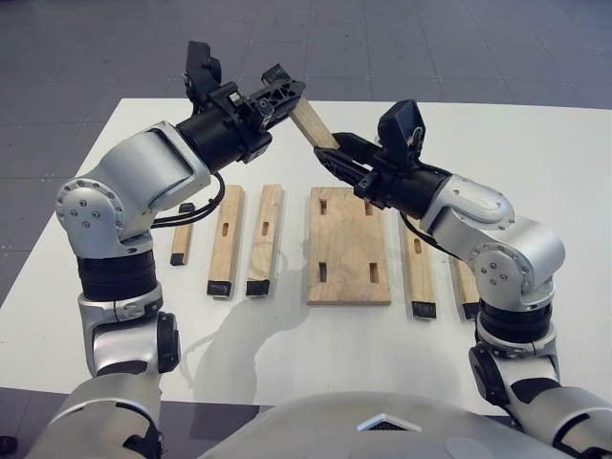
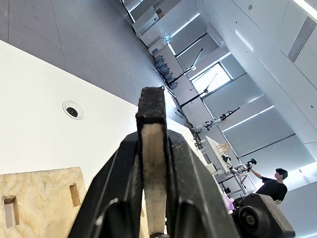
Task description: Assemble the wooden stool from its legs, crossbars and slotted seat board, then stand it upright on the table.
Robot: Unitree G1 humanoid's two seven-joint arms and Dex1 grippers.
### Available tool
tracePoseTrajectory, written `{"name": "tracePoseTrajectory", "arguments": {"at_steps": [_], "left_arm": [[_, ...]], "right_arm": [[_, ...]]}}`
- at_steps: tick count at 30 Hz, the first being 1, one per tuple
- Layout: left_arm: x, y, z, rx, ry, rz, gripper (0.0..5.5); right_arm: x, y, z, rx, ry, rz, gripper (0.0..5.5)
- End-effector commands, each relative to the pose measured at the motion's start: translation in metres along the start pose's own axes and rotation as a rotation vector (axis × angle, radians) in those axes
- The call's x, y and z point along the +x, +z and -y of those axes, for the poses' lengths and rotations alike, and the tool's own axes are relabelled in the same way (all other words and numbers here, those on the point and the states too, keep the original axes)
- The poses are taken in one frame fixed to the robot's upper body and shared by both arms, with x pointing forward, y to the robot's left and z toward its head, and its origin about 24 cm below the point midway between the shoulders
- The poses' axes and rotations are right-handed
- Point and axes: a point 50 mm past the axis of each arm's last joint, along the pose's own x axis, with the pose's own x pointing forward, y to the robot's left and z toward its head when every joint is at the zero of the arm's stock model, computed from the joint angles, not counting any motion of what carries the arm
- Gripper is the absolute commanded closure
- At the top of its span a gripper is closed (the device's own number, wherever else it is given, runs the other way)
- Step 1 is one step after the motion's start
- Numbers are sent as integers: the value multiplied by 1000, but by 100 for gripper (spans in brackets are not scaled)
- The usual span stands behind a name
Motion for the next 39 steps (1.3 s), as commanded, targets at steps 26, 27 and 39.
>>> {"name": "tracePoseTrajectory", "arguments": {"at_steps": [26,27,39], "left_arm": [[-15,13,-17,588,424,184,505],[-18,12,-15,648,452,188,505],[-53,-7,-58,752,712,219,505]], "right_arm": [[-13,-4,47,-34,-340,-42,0],[-17,-3,57,-32,-425,-27,0],[-59,-13,96,-83,-918,30,0]]}}
